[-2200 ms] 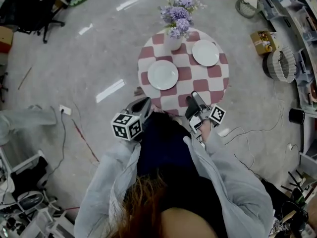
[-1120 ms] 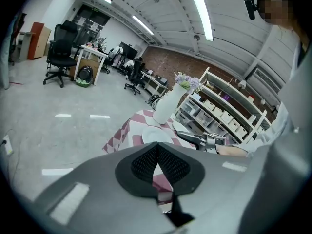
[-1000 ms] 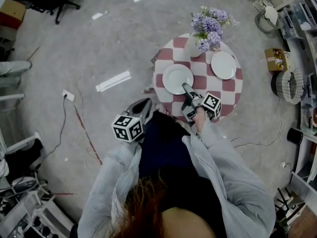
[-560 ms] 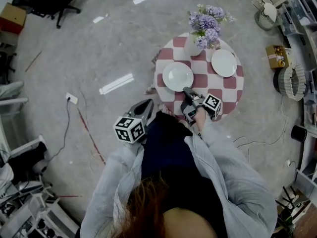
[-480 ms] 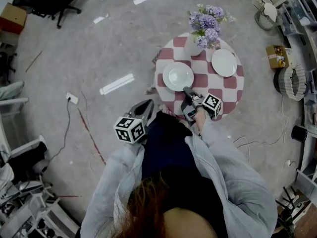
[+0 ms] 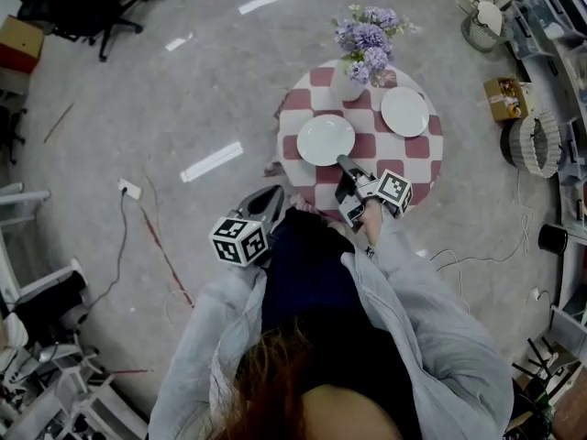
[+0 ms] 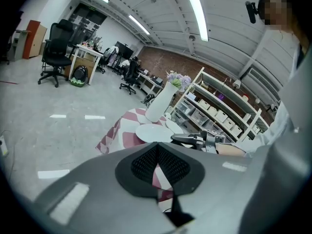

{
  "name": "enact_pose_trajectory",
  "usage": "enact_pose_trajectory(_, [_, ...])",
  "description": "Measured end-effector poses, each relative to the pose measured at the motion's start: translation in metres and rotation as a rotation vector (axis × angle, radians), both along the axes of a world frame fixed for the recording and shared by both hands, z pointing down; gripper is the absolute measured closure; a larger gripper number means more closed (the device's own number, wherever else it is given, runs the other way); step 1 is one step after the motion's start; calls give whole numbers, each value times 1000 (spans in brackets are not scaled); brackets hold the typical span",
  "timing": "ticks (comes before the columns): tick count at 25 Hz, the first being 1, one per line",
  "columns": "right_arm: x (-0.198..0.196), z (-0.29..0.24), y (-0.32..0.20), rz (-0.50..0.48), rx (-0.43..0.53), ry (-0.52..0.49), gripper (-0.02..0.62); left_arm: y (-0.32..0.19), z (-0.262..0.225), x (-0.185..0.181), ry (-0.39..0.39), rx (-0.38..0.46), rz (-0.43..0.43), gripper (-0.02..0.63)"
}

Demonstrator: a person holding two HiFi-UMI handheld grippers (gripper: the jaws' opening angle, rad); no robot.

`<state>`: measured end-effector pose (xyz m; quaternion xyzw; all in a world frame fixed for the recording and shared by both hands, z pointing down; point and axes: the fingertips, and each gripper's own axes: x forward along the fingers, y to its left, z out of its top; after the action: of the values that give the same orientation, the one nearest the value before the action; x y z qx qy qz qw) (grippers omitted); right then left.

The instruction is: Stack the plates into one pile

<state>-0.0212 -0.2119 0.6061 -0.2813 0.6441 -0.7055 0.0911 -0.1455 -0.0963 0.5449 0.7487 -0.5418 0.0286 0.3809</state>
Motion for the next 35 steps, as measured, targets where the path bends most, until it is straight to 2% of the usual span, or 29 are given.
enact_pose_trajectory(5, [22, -18, 1, 27, 50, -45, 574, -4, 1, 11, -2, -1, 37, 592])
enact_pose_trajectory(13, [76, -45, 2, 138, 99, -104, 574, -19, 2, 37, 2, 1, 116, 592])
enact_pose_trajectory(23, [148, -48, -23, 296, 109, -90, 574, -43, -1, 79, 14, 14, 228, 592])
enact_pose_trajectory(30, [174, -50, -67, 374, 123, -92, 574, -47, 2, 82, 12, -2, 238, 592])
enact_pose_trajectory(35, [179, -45, -97, 379, 121, -63, 574, -50, 4, 80, 16, -14, 230, 592])
